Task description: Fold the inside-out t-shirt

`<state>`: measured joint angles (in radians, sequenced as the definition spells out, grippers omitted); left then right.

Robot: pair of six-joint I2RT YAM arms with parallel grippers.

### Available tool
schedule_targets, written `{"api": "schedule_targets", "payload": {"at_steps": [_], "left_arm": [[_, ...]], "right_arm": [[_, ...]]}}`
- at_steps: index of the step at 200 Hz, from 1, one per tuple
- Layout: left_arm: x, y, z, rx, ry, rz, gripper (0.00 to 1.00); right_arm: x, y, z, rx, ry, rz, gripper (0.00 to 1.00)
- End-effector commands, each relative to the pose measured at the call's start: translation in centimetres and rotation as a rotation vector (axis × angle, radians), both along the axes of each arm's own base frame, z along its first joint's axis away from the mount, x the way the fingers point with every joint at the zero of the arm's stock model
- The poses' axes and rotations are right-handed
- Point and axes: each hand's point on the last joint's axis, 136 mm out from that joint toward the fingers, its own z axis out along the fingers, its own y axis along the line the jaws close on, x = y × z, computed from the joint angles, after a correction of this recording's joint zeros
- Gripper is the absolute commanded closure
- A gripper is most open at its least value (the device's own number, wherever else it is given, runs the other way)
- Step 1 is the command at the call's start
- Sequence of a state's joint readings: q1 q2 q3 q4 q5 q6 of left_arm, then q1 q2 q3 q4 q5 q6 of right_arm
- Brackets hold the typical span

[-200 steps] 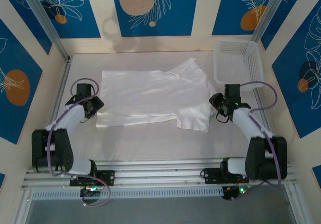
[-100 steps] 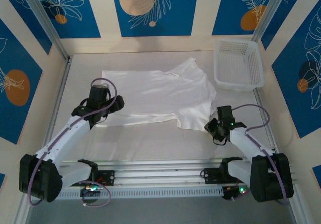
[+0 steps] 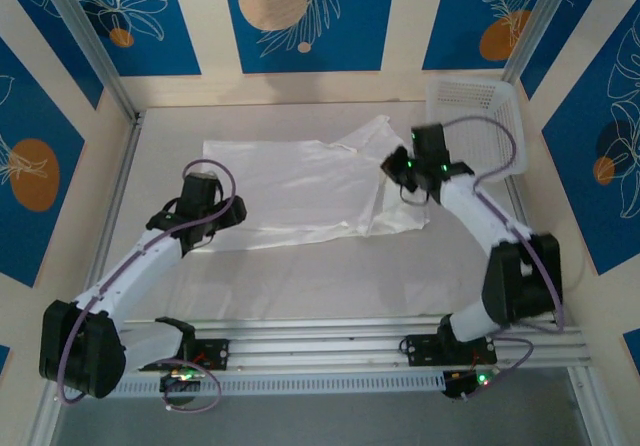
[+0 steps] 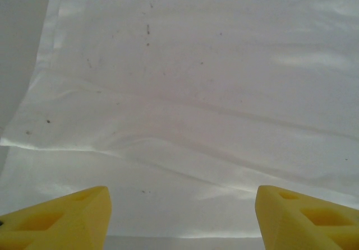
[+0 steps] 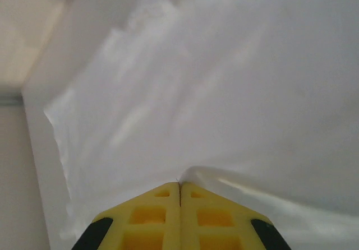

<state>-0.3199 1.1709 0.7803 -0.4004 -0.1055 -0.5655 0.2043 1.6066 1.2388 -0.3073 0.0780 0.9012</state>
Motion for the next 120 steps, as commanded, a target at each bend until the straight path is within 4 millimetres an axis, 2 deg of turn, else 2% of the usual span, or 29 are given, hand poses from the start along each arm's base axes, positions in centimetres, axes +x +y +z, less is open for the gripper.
{"api": "schedule_targets", "payload": {"at_steps": [1, 7, 13, 27, 38, 43, 51, 55, 65, 70, 77, 91, 108, 120], "left_arm": [[0.1, 0.2, -1.3, 0.047, 0.026, -0.003, 0.32], [0.1, 0.2, -1.5, 0.052, 0.037, -0.003, 0.32], [0.1, 0.1, -1.7, 0.053, 0.044, -0.002, 0.31], [0.3, 0.0, -2.1, 0.049, 0.060, 0.005, 0.31], [0.6, -0.1, -2.5, 0.038, 0.066, 0.019, 0.31], [0.8, -0.3, -2.8, 0.032, 0.070, 0.023, 0.33], [1.3, -0.5, -3.2, 0.026, 0.077, 0.030, 0.46], [1.5, -0.5, -3.4, 0.026, 0.083, 0.033, 0.55], [2.5, -0.4, -3.9, 0.048, 0.093, 0.053, 0.89], [3.0, 0.0, -4.2, 0.070, 0.100, 0.075, 1.00], [3.7, 0.6, -4.7, 0.094, 0.121, 0.111, 1.00], [5.5, 1.3, -5.5, 0.110, 0.146, 0.140, 1.00], [7.2, 2.0, -6.8, 0.113, 0.189, 0.172, 1.00], [7.7, 2.5, -8.1, 0.111, 0.239, 0.196, 1.00]], "right_arm": [[3.1, -3.9, -4.4, -0.126, 0.120, -0.109, 0.77], [3.4, -3.8, -4.7, -0.114, 0.143, -0.092, 0.64], [3.4, -3.6, -4.6, -0.103, 0.153, -0.069, 0.58], [2.3, -3.2, -4.5, -0.133, 0.140, -0.033, 0.52], [0.8, -3.0, -5.0, -0.143, 0.122, -0.016, 0.52], [0.1, -3.0, -5.3, -0.139, 0.119, -0.015, 0.53], [-1.1, -3.0, -6.2, -0.129, 0.127, -0.015, 0.59], [-1.6, -3.1, -6.7, -0.125, 0.131, -0.015, 0.63], [-2.8, -3.4, -8.1, -0.128, 0.151, -0.017, 0.77], [-3.4, -3.7, -8.9, -0.135, 0.164, -0.019, 0.83], [-3.9, -4.0, -9.7, -0.137, 0.182, -0.020, 0.90], [-4.9, -5.1, -11.3, -0.142, 0.224, -0.037, 0.97], [-5.5, -6.6, -12.9, -0.153, 0.266, -0.066, 1.00], [-6.2, -6.8, -13.8, -0.114, 0.309, -0.066, 1.00]]}}
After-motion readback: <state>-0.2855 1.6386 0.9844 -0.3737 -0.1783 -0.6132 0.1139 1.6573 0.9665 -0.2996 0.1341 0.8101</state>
